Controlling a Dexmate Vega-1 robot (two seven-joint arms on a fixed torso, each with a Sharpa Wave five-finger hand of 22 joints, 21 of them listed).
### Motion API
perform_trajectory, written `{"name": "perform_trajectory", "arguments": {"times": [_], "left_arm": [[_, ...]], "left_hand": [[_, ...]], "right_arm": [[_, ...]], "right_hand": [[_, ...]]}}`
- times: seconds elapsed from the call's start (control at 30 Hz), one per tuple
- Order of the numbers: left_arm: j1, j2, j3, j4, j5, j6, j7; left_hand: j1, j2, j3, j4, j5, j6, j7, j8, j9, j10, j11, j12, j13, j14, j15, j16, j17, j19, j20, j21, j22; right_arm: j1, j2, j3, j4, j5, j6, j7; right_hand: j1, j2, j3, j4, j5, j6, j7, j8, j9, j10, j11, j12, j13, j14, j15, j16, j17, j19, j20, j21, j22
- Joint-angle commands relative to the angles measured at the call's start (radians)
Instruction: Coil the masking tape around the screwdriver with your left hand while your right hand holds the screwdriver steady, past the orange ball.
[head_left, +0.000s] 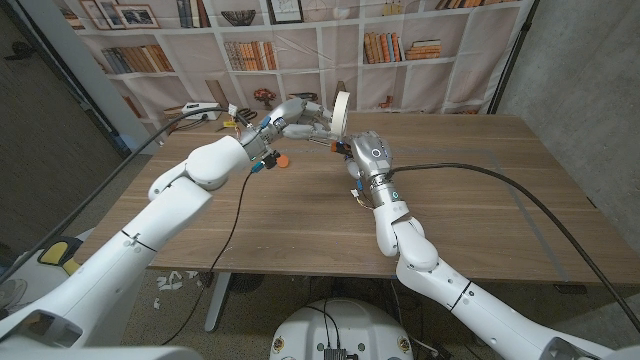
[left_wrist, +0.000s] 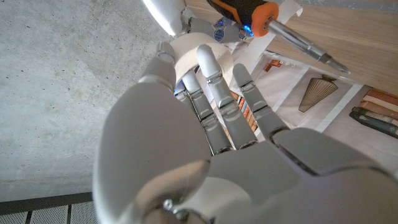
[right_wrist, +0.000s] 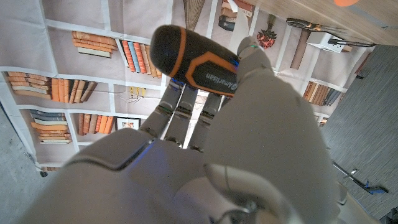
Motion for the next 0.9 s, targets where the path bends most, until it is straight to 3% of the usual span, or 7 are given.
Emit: {"name": "perform_trajectory", "arguments": {"times": [0.03,0.9], "left_arm": [[0.026,0.022,-0.020,-0.033,0.000,0.016,0.023],[0.068,0.054,-0.047,-0.145,0.069,0.117,0.069]], "left_hand": [[0.116,0.110,-0.005,0.001,0.002,0.017,0.019,0.005,0.004,0.013,-0.001,0.001,0.003,0.007,-0.076,-0.004,0.004,-0.003,0.006,0.008,0.001],[0.123,0.109,-0.013,-0.001,-0.002,0.024,0.026,0.001,0.005,0.023,-0.001,-0.007,0.002,0.015,-0.076,-0.009,0.016,-0.003,0.010,0.033,-0.002]], "right_arm": [[0.014,0.010,0.011,0.032,0.023,-0.031,0.001],[0.023,-0.003,0.039,0.047,0.088,-0.100,-0.038]], "right_hand": [[0.095,0.097,-0.003,0.001,0.010,0.203,-0.047,-0.002,0.001,0.156,-0.012,0.003,0.005,0.372,-0.248,-0.003,0.003,0.000,-0.149,0.007,0.000],[0.101,0.100,-0.014,0.004,0.021,0.205,-0.048,-0.006,0.002,0.156,-0.011,-0.004,0.012,0.374,-0.248,-0.019,0.009,-0.006,-0.150,0.020,-0.010]]}}
